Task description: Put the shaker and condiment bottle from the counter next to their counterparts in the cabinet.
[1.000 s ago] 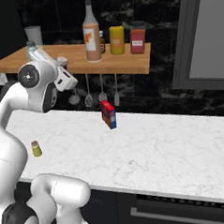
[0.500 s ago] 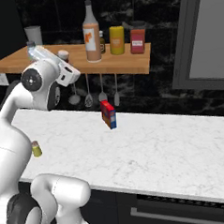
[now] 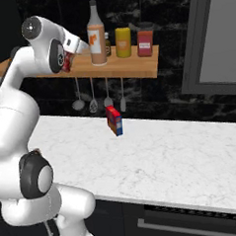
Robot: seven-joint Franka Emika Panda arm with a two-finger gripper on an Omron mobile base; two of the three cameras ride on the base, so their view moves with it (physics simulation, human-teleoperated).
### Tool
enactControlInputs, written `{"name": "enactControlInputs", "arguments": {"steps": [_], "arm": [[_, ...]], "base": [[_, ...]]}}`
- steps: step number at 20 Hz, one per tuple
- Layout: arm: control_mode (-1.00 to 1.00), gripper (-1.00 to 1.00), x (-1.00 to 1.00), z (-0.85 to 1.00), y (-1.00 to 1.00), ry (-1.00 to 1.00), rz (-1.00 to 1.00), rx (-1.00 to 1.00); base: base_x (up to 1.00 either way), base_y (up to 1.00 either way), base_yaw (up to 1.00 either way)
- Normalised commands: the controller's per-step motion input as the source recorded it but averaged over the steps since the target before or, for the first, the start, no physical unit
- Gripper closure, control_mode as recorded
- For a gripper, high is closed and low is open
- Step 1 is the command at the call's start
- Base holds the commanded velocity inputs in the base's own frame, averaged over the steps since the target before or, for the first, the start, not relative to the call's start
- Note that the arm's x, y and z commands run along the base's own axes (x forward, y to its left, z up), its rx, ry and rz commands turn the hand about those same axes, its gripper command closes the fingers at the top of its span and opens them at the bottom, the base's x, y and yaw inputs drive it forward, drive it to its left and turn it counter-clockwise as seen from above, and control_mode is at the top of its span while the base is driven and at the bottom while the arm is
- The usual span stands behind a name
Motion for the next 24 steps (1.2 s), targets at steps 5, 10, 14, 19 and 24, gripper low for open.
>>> {"name": "enactControlInputs", "arguments": {"steps": [5, 10, 14, 19, 24], "arm": [[-1.00, 1.00, 0.29, 0.58, -0.02, 0.22, -0.02, -0.25], [-1.00, 1.00, 0.00, 0.06, 0.00, 0.01, -0.01, -0.05], [-1.00, 1.00, 0.00, -0.08, -0.05, -0.23, 0.00, -0.01], [-1.00, 1.00, 0.03, -0.02, 0.00, -0.11, 0.00, 0.00], [-1.00, 1.00, 0.22, -0.19, 0.00, -0.34, 0.00, -0.03]], "base": [[0.00, 0.00, 0.00], [0.00, 0.00, 0.00], [0.00, 0.00, 0.00], [0.00, 0.00, 0.00], [0.00, 0.00, 0.00]]}}
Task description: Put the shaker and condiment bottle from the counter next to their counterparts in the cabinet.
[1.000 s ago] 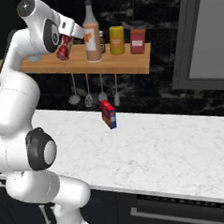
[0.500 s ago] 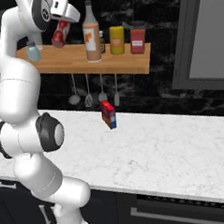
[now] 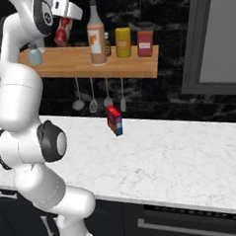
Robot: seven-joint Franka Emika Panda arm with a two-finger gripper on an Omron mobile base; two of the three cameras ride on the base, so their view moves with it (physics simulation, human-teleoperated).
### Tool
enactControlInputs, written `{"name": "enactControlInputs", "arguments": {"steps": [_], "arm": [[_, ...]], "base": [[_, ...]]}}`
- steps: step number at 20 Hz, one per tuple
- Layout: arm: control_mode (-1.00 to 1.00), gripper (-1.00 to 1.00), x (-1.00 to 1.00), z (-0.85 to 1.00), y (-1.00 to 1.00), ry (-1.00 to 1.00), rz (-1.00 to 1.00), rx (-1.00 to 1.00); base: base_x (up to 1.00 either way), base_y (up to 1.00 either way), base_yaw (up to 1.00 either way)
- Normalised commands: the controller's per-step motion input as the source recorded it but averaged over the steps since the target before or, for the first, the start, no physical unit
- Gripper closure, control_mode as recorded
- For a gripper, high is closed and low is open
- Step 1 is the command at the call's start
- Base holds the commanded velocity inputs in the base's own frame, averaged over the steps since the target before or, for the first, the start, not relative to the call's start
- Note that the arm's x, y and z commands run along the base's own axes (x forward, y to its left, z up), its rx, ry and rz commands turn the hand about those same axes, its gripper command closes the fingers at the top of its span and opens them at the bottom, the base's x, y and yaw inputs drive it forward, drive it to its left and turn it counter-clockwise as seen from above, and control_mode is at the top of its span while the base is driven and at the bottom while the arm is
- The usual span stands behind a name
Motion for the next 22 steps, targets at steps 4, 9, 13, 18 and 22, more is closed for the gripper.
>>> {"name": "enactControlInputs", "arguments": {"steps": [4, 9, 13, 18, 22], "arm": [[-1.00, 1.00, 0.14, -0.22, 0.00, -0.32, 0.00, -0.07], [-1.00, 1.00, 0.05, -0.14, 0.00, -0.13, 0.03, -0.08], [-1.00, 1.00, 0.13, -0.13, 0.00, -0.15, 0.06, -0.07], [-1.00, 1.00, -0.01, -0.11, -0.05, -0.21, 0.00, -0.02], [-1.00, 1.00, 0.00, -0.01, -0.04, -0.08, 0.00, 0.00]], "base": [[0.00, 0.00, 0.00], [0.00, 0.00, 0.00], [0.00, 0.00, 0.00], [0.00, 0.00, 0.00], [0.00, 0.00, 0.00]]}}
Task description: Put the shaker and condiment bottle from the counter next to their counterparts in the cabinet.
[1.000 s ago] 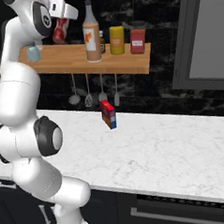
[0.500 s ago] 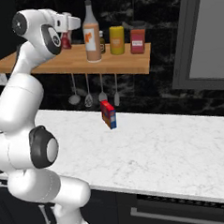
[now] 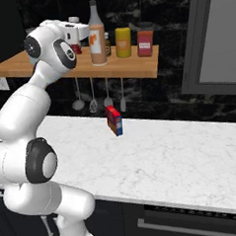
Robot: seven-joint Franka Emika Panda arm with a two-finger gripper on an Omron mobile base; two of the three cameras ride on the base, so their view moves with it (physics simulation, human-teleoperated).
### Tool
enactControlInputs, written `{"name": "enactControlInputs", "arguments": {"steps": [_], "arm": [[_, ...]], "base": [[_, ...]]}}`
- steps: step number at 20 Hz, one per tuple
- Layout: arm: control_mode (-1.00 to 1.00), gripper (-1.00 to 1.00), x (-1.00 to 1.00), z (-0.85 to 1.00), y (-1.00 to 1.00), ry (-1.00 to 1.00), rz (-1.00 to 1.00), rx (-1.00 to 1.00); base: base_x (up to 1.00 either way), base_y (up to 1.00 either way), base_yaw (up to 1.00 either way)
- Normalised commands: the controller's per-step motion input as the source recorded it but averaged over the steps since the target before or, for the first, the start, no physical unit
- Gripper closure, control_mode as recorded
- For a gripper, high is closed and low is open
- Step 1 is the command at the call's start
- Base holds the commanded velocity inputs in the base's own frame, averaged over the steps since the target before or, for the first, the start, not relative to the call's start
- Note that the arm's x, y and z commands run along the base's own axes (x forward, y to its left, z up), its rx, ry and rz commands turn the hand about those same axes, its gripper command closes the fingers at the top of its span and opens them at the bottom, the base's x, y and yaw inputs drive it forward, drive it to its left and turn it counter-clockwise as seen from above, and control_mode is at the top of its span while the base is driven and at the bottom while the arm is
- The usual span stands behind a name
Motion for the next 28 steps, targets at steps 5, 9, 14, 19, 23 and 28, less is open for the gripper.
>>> {"name": "enactControlInputs", "arguments": {"steps": [5, 9, 14, 19, 23, 28], "arm": [[-1.00, 1.00, 0.00, -0.05, -0.01, -0.19, 0.00, 0.00], [-1.00, 1.00, 0.00, -0.01, 0.00, -0.02, 0.00, 0.00], [-1.00, 1.00, -0.05, -0.12, 0.00, -0.01, 0.00, 0.00], [-1.00, 1.00, 0.00, 0.00, 0.00, 0.00, 0.00, 0.00], [-1.00, 1.00, 0.00, -0.02, 0.00, -0.03, 0.00, 0.00], [-1.00, 1.00, 0.00, -0.03, 0.00, -0.05, 0.00, 0.00]], "base": [[0.00, 0.00, 0.00], [0.00, 0.00, 0.00], [0.00, 0.00, 0.00], [0.00, 0.00, 0.00], [0.00, 0.00, 0.00], [0.00, 0.00, 0.00]]}}
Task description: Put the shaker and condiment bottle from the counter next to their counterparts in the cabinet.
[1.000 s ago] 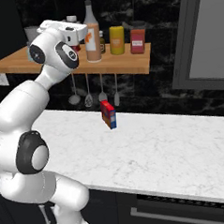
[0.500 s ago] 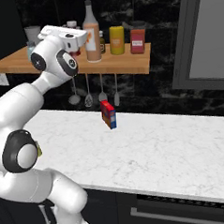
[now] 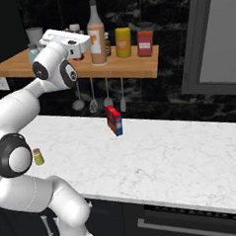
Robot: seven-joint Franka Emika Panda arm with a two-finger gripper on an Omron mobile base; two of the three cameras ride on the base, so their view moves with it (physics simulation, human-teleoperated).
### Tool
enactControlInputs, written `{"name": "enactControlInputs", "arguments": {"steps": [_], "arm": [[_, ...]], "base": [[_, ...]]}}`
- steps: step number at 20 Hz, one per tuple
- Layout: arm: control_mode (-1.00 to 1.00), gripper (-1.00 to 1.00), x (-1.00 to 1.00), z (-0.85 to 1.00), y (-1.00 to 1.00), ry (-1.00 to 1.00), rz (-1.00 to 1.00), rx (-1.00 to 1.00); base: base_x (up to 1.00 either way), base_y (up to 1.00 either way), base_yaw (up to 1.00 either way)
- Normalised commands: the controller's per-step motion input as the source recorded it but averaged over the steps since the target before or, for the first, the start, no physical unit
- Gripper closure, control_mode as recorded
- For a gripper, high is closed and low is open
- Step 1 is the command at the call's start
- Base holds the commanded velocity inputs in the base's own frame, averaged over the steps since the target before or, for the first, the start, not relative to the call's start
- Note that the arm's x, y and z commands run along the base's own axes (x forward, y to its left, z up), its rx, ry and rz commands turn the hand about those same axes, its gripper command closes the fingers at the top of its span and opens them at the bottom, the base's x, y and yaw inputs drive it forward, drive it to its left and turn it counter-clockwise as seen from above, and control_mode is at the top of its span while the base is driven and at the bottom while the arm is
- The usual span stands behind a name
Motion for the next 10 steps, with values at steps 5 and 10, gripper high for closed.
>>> {"name": "enactControlInputs", "arguments": {"steps": [5, 10], "arm": [[-1.00, 1.00, 0.00, 0.00, 0.00, 0.00, 0.00, -0.01], [-1.00, 1.00, 0.00, 0.00, -0.12, -0.02, 0.00, -0.13]], "base": [[0.00, 0.00, 0.00], [0.00, 0.00, 0.00]]}}
